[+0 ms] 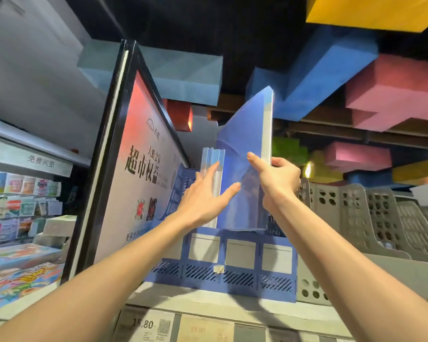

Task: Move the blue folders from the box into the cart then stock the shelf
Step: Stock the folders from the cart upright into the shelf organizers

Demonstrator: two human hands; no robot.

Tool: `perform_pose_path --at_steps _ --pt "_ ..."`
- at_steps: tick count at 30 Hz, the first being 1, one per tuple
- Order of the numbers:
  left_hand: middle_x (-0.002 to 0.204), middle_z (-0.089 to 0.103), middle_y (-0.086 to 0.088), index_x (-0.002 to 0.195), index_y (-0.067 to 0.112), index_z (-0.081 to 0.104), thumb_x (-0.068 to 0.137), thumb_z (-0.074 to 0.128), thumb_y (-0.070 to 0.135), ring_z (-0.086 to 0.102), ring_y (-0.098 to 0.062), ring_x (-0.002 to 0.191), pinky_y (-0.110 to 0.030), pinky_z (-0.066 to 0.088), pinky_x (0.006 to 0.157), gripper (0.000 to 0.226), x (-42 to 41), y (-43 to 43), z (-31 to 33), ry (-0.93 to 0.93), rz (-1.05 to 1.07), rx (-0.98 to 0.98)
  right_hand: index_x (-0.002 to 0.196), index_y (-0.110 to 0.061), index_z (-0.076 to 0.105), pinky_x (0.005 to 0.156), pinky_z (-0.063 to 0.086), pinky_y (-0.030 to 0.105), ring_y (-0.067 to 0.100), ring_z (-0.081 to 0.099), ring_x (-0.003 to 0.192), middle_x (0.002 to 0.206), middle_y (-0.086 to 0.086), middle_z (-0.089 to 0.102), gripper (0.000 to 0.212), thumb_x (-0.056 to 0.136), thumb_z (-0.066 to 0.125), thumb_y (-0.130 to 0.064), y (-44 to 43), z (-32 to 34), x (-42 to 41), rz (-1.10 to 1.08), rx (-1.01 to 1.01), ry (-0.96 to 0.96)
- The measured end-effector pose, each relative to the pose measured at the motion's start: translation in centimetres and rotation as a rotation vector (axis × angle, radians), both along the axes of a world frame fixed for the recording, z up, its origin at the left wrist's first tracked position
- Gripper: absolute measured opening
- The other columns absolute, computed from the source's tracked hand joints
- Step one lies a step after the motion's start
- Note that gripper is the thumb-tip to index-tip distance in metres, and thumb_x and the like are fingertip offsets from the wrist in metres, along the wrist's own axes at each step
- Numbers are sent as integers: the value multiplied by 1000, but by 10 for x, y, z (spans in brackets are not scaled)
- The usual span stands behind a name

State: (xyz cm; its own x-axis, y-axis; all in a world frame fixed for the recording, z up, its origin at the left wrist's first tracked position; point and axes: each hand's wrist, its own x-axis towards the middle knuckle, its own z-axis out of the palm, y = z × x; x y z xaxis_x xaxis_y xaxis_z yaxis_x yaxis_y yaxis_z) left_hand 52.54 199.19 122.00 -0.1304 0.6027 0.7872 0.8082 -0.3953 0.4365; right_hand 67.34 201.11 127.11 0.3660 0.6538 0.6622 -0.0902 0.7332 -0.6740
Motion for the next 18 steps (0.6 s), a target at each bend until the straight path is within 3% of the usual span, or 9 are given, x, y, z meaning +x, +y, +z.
perform_pose_path --at_steps 3,6,8,10,12,14,16,18 --pt "169 11 8 157 47 7 75 48 90 12 -21 156 -52 19 124 102 -2 -7 1 -29 -74 -68 73 -23 66 70 46 28 15 58 74 69 -10 59 40 63 87 -56 10 2 -6 94 -79 -40" --pt "168 7 12 157 47 7 67 56 92 0 -18 156 -53 14 125 112 6 -10 1 -20 -154 -122 65 -25 61 49 36 26 13 46 52 57 -8 51 47 65 79 -68 10 3 -6 228 -158 -188" --pt "169 1 6 156 51 7 55 57 98 -2 -20 156 -55 15 124 122 10 -5 0 -2 -144 -152 81 -23 71 52 45 25 14 53 53 62 -5 59 46 68 77 -67 13 1 -7 305 -168 -288" --pt "170 0 2 153 56 7 48 56 103 5 -21 156 -55 20 123 125 9 3 -2 25 -108 -156 102 -17 74 65 59 32 20 71 67 83 3 73 58 69 79 -64 22 -4 -8 382 -130 -302" --pt "169 0 0 152 59 10 53 52 102 7 -20 156 -55 20 123 117 5 2 -3 28 -96 -152 105 -14 73 58 60 28 22 75 74 91 6 74 56 73 78 -60 27 -11 -7 403 -113 -312" --pt "168 0 -3 151 60 15 65 49 97 -1 -14 156 -50 15 124 100 2 -2 -4 29 -118 -132 89 -20 70 46 52 18 9 71 63 81 -2 70 34 81 75 -53 33 -16 -2 447 -86 -308" --pt "168 5 -4 150 61 19 77 45 89 -10 -5 153 -49 13 123 83 -1 -4 -5 31 -155 -110 82 -22 66 44 50 16 3 67 52 66 -8 67 26 86 71 -47 38 -16 2 498 -42 -333" --pt "168 10 -3 150 60 23 85 44 82 -14 -2 151 -51 14 125 71 -5 -3 -5 31 -166 -105 88 -19 69 48 51 18 3 68 53 61 -11 69 27 88 69 -47 38 -15 3 527 -6 -388"
